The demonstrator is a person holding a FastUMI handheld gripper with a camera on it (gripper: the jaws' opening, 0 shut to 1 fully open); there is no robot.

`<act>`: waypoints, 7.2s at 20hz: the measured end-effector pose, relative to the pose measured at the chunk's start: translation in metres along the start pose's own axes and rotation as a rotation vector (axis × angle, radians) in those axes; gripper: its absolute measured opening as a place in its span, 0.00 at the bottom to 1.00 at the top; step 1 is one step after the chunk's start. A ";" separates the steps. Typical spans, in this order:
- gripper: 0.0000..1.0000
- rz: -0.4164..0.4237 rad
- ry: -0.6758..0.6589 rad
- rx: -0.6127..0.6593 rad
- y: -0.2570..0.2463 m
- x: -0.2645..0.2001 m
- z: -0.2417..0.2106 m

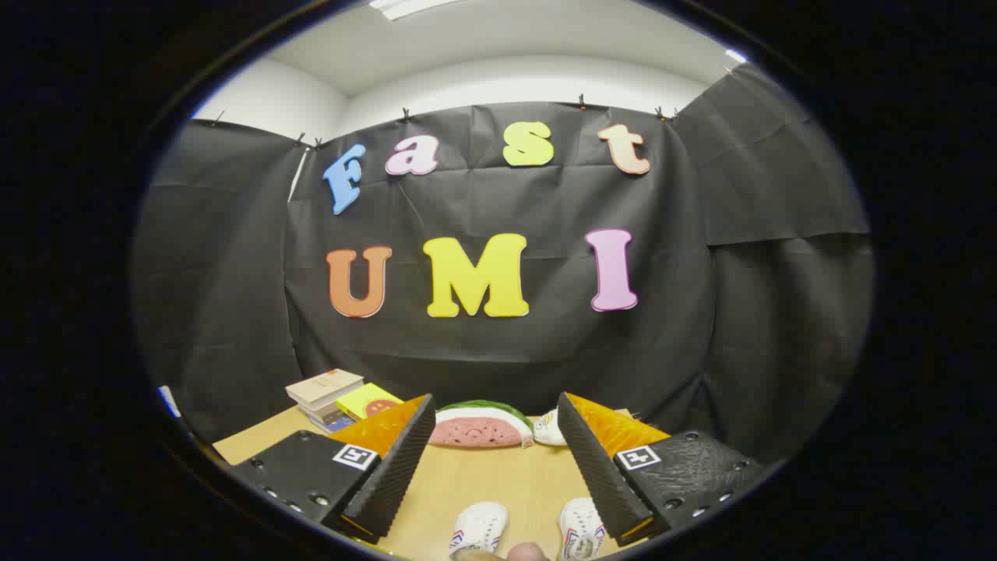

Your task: Open the storage box then place both shoes into the box .Put the left shoe in first, then the right shoe, with the right side of both shoes facing outward in a uniform manner.

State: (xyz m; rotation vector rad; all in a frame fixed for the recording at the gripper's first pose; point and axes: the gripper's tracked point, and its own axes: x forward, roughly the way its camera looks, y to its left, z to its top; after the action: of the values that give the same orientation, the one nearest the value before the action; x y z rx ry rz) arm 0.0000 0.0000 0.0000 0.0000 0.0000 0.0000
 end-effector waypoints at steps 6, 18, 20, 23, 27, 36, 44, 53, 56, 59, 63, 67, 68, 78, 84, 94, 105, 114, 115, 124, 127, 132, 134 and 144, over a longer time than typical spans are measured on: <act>0.95 0.009 0.007 0.006 -0.001 0.003 0.000; 0.95 0.053 0.020 -0.009 0.013 -0.001 0.000; 0.95 0.041 0.018 -0.009 0.008 -0.002 0.001; 0.95 0.023 0.046 0.008 0.003 0.001 -0.012; 0.95 0.013 0.068 0.041 -0.001 0.006 -0.020; 0.95 0.100 0.164 0.069 0.033 0.008 -0.063; 0.95 0.160 0.301 0.163 0.086 0.001 -0.112; 0.95 0.328 0.516 0.309 0.171 0.000 -0.204; 0.95 0.373 0.590 0.361 0.189 0.002 -0.233; 0.95 0.402 0.666 0.430 0.198 0.003 -0.253; 0.95 0.429 0.761 0.549 0.211 0.007 -0.278; 0.95 0.490 0.831 0.678 0.227 0.009 -0.290; 0.95 0.515 0.842 0.739 0.231 0.010 -0.288; 0.19 0.505 0.873 0.776 0.207 0.004 -0.249; 0.00 0.566 0.805 0.610 0.233 -0.006 -0.185; 0.00 0.775 0.741 0.367 0.383 -0.022 -0.084; 0.88 0.838 0.625 0.032 0.499 -0.020 -0.086; 0.92 0.650 0.331 -0.095 0.409 0.003 -0.047; 0.95 0.609 0.312 -0.092 0.386 0.005 -0.042; 0.96 0.235 0.196 -0.080 0.133 0.012 -0.034; 0.96 0.159 0.261 -0.014 0.064 0.001 -0.060; 0.96 0.101 0.415 0.071 0.001 0.003 -0.134; 0.96 0.104 0.488 0.084 -0.008 0.005 -0.172; 0.96 0.115 0.862 0.161 -0.023 0.012 -0.335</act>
State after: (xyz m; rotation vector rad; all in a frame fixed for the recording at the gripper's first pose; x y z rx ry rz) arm 0.0120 -0.0226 -0.3347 0.1608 0.8618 0.1150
